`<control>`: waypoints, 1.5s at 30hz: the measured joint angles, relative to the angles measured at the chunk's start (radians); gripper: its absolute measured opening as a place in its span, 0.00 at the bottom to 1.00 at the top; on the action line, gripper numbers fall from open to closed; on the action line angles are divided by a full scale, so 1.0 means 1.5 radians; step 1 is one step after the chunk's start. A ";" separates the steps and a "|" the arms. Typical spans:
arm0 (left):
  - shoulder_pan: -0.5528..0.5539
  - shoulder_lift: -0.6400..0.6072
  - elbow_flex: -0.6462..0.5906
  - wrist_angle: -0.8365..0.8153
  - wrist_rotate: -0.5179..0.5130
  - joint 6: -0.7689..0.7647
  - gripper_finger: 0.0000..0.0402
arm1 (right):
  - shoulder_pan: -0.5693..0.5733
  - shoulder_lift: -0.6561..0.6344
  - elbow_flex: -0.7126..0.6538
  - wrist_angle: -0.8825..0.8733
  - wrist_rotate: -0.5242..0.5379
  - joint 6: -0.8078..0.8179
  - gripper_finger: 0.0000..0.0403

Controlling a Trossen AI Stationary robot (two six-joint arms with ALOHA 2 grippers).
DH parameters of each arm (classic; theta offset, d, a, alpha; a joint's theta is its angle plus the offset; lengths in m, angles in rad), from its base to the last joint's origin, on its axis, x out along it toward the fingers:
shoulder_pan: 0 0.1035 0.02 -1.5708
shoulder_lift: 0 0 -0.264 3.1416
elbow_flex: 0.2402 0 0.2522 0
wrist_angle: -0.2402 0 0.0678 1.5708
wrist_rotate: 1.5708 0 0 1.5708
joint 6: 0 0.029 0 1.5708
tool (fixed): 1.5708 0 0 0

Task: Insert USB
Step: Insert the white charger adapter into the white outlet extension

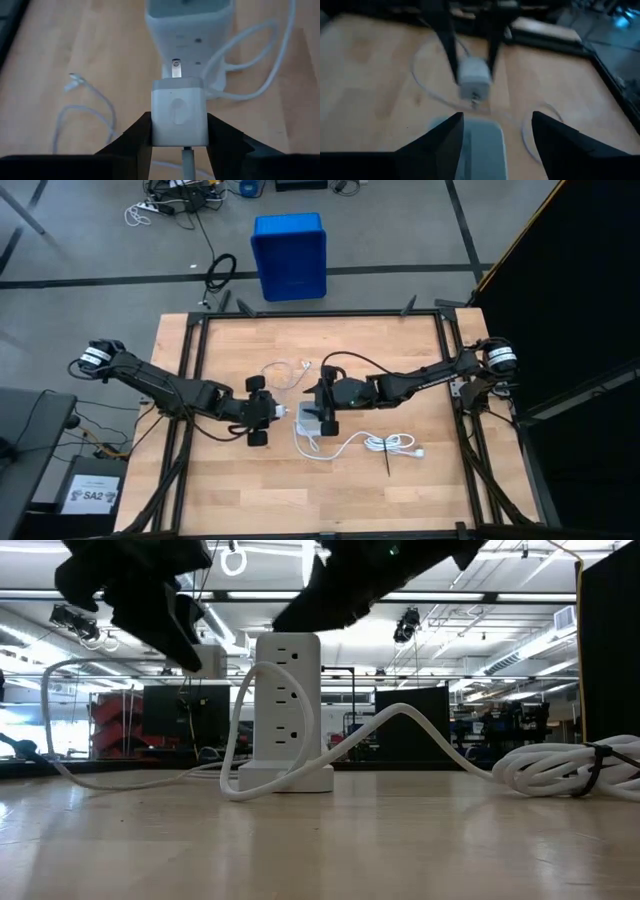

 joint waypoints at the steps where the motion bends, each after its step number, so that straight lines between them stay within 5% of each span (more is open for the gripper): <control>1: 0.000 0.002 -0.008 0.013 0.012 -0.003 0.32 | 0.005 0.000 0.000 -0.007 0.027 -0.001 0.47; 6: 0.000 0.003 -0.039 0.081 0.043 0.005 0.32 | 0.037 0.000 0.000 -0.011 0.121 -0.041 0.34; 15: 0.006 0.003 -0.042 0.111 0.045 0.039 0.32 | 0.023 -0.001 0.000 -0.047 -0.007 0.015 0.02; 22: 0.006 0.003 -0.042 0.117 0.049 0.041 0.32 | 0.007 -0.003 0.004 -0.079 -0.072 0.073 0.01; 45: 0.041 0.058 -0.042 0.123 0.064 0.071 0.32 | 0.006 -0.002 0.002 -0.110 -0.108 0.101 0.00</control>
